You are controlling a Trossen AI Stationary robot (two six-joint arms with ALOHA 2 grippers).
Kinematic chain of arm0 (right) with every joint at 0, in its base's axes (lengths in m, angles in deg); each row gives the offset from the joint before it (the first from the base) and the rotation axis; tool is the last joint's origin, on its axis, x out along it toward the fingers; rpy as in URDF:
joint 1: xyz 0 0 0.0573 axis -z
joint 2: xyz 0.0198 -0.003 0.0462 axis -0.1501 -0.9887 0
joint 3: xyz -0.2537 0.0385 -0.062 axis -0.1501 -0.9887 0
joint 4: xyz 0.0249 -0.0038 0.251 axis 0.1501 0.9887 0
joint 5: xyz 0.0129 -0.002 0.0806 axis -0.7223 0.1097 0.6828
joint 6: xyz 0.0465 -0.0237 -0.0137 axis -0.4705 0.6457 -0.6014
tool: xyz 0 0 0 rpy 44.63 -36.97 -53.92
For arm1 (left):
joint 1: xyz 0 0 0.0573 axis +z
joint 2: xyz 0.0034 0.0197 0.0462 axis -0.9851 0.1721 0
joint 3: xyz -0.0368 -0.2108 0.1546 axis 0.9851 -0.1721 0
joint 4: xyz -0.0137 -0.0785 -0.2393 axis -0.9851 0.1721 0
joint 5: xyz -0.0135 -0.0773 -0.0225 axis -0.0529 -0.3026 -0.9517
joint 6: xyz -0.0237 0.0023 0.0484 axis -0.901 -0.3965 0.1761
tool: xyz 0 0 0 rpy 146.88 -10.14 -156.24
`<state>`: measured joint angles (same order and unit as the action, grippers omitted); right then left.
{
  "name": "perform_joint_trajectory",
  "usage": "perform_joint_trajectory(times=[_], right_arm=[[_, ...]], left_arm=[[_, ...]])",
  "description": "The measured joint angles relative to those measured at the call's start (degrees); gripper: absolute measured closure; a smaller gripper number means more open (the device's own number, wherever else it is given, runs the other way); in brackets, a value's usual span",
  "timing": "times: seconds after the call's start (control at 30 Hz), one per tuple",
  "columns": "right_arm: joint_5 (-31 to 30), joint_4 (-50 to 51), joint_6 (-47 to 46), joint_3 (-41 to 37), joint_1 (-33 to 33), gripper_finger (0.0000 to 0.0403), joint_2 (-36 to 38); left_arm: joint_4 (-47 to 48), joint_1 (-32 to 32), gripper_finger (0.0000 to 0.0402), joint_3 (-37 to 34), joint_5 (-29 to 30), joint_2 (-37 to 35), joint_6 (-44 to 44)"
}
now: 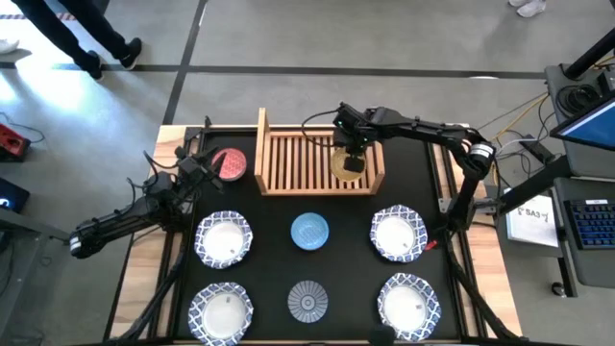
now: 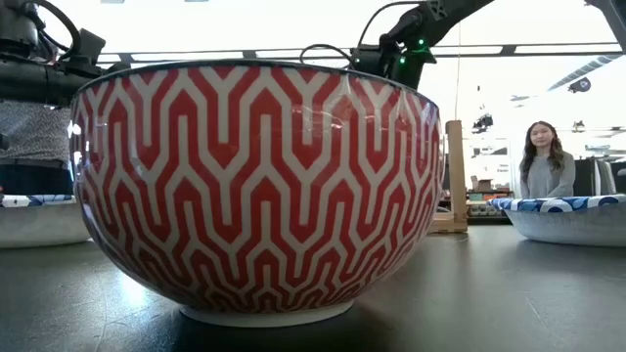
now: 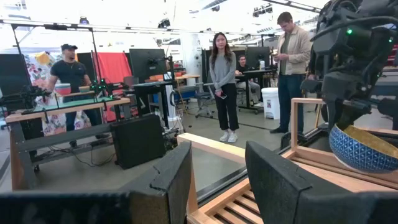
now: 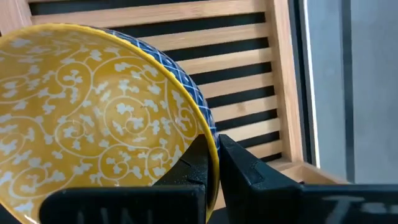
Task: Place and stack bowls onto a shelf
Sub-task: Put the yellow patterned bowl on the shelf
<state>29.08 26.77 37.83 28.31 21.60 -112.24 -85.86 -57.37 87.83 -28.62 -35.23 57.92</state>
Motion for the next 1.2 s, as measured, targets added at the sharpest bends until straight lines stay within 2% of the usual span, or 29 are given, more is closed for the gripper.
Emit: perform_joint_trajectory(times=[0.37,0.6,1.2], right_arm=[[-0.96,-0.62,10.01,0.00,-0.54,0.0390,-2.76],[-6.83,-1.63,18.34,1.68,-0.84,0.0390,-6.29],[-7.57,5.96,19.20,15.28,-0.14,0.0389,-16.86]], left_arm=[[0.00,0.00,0.0267,0.01,0.00,0.00,0.01],[0.00,-0.01,0.0267,-0.01,0.00,0.00,0.01],[0.00,-0.01,0.0267,-0.01,0.00,0.00,-0.01]])
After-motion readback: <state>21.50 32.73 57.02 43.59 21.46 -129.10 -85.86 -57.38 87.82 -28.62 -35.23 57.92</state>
